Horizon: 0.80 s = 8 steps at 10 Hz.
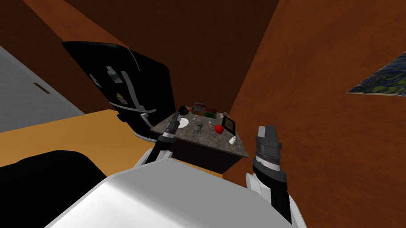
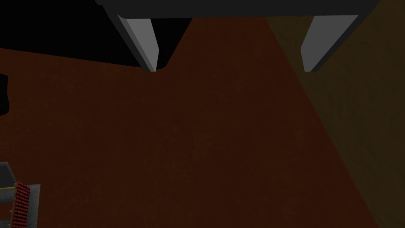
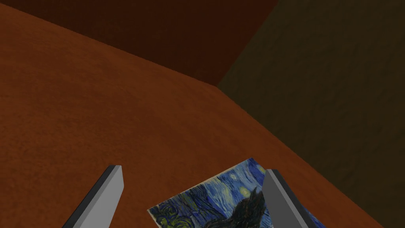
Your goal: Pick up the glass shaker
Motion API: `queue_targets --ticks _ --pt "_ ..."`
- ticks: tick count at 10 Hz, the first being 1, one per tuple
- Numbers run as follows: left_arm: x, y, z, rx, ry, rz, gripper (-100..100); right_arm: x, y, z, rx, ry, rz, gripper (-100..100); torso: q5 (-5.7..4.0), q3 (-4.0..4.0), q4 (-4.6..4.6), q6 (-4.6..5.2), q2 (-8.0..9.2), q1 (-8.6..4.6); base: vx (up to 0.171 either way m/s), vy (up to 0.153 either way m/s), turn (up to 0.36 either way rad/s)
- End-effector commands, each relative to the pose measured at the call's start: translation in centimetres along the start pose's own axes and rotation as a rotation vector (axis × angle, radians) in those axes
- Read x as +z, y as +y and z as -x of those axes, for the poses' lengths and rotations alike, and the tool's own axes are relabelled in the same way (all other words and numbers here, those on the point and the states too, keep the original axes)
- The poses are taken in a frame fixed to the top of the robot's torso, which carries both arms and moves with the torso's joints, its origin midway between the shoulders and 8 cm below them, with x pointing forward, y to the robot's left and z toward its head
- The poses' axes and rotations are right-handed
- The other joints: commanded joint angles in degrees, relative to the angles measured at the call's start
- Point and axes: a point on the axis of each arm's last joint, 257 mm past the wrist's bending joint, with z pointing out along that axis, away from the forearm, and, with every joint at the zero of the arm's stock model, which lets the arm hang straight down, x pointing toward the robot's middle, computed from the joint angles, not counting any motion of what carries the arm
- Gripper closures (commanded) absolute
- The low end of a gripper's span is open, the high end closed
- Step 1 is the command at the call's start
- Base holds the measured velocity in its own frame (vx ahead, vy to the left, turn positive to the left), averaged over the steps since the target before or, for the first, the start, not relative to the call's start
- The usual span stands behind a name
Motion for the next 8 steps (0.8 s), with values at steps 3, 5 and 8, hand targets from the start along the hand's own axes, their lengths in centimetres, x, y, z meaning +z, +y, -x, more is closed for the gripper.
queue_targets --ticks 3,5,8 --pt "0.0 0.0 0.0 0.000 0.000 0.000 0 -1.0 -4.8 -1.2 -0.170 0.093 -0.079 -100 -0.01 0.03 0.01 0.00 0.05 -0.03 -0.115 0.031 -0.006" --pt "0.0 0.0 0.0 0.000 0.000 0.000 0 -1.8 -8.1 -1.7 -0.274 0.143 -0.133 -100 0.00 0.02 0.01 0.00 0.04 -0.02 -0.112 0.039 -0.007" --pt "0.0 0.0 0.0 0.000 0.000 0.000 0 -2.7 -11.5 -1.9 -0.383 0.193 -0.191 -100 0.00 -0.19 -0.07 0.00 -0.34 -0.05 -0.011 0.025 0.067"
